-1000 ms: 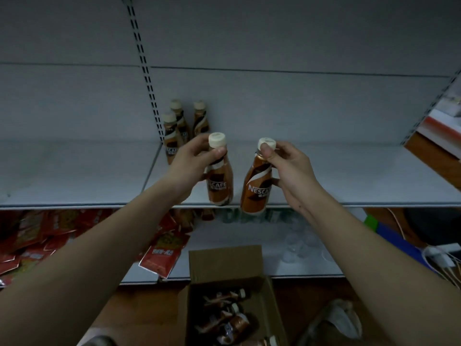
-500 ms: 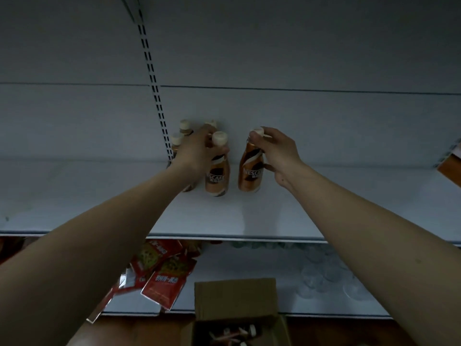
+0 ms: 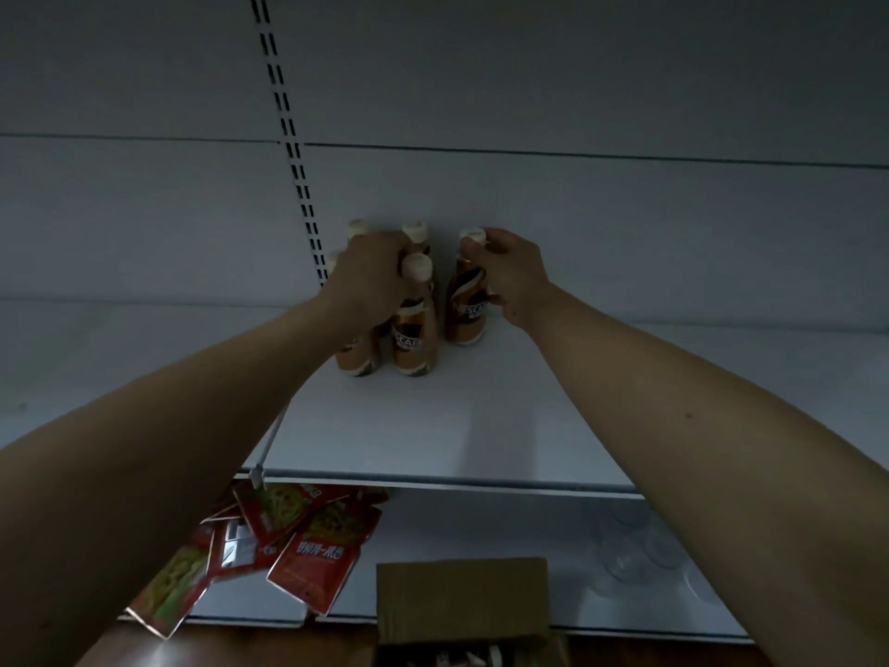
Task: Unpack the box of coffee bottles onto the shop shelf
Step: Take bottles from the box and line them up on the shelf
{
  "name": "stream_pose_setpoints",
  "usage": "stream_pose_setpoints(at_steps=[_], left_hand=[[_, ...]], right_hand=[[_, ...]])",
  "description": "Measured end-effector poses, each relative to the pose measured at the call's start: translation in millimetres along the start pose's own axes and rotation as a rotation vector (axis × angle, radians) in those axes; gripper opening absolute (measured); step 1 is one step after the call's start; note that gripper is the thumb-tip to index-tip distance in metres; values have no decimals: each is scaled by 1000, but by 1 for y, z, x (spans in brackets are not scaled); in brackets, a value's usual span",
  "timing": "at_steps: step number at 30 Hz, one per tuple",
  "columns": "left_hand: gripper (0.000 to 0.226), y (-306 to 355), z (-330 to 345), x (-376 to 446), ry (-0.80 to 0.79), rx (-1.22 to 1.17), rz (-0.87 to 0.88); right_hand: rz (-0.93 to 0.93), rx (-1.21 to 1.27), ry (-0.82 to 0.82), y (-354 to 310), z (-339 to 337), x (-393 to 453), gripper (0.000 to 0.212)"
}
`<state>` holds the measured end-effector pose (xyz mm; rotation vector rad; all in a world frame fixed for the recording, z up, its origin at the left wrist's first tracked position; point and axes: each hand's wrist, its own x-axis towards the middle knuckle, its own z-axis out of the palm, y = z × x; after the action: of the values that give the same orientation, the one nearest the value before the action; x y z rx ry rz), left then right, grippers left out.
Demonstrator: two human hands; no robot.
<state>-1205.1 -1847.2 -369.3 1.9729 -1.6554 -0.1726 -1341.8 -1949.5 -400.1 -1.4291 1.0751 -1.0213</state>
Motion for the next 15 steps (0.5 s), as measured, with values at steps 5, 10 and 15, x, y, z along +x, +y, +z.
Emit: stream_pose_setpoints(at_steps=[5,10,15], left_hand=[[53,-7,-5,13,-65,92,35],[53,-10,-1,22,-90,89,43],[53,-11,-3,23,-92,89,48]], right_hand=[[-43,-36,32,7,7,15,26],[-131,-123,45,10,11,21,19],[-203,-270,44,10,10,19,23]])
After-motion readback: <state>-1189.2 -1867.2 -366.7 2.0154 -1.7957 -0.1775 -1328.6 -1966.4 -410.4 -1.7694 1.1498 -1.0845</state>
